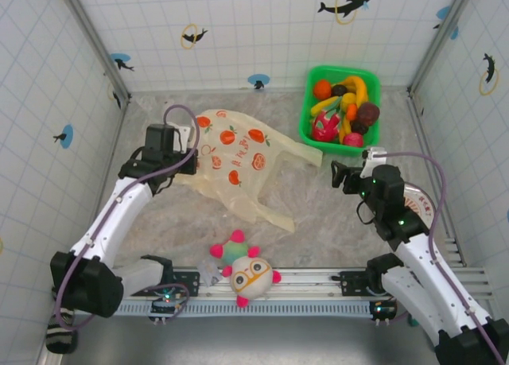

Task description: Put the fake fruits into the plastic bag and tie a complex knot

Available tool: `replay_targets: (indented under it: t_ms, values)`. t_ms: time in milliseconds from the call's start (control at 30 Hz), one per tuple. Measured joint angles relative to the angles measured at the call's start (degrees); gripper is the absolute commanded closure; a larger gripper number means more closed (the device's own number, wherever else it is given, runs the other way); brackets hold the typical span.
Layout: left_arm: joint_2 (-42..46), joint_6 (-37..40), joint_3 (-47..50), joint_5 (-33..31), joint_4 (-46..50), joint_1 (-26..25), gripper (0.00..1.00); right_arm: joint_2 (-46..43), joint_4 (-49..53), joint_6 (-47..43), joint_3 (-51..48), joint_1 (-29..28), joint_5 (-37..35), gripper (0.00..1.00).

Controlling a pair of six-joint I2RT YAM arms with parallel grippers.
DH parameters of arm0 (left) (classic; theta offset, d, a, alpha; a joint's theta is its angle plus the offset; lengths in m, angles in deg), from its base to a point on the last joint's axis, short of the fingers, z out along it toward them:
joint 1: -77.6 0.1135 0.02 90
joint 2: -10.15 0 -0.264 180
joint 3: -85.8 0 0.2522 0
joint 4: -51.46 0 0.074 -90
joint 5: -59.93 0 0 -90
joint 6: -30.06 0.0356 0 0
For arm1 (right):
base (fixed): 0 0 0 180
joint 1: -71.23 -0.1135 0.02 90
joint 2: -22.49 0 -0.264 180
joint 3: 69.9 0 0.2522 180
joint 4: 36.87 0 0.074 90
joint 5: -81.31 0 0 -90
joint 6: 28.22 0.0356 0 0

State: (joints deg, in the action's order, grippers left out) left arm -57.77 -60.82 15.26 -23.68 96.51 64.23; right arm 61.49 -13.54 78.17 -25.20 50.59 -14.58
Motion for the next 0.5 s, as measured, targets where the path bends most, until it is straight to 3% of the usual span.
replay_targets:
  t_ms: [167, 267, 400, 500]
  values:
    - [-4.0, 7.04, -0.33, 0.22, 1.88, 4.52, 0.97, 0.72, 2.73, -2.58, 1.57, 0.0, -0.15, 0.0]
    - [-6.56, 9.46, -0.92, 0.52, 1.51, 5.27, 0.83, 0.72, 4.44, -3.74, 1.64, 0.0, -0.55, 0.0]
    - [-11.15, 11.58, -2.8, 0.13, 0.24, 5.68, 0.55, 0.59, 6.54, -5.01, 1.68, 0.0, -1.4, 0.0]
    - [-14.27, 12.17, -4.9, -1.88, -0.13, 6.88, 0.45, 0.35, 7.89, -5.6, 1.77, 0.0, -2.25, 0.0]
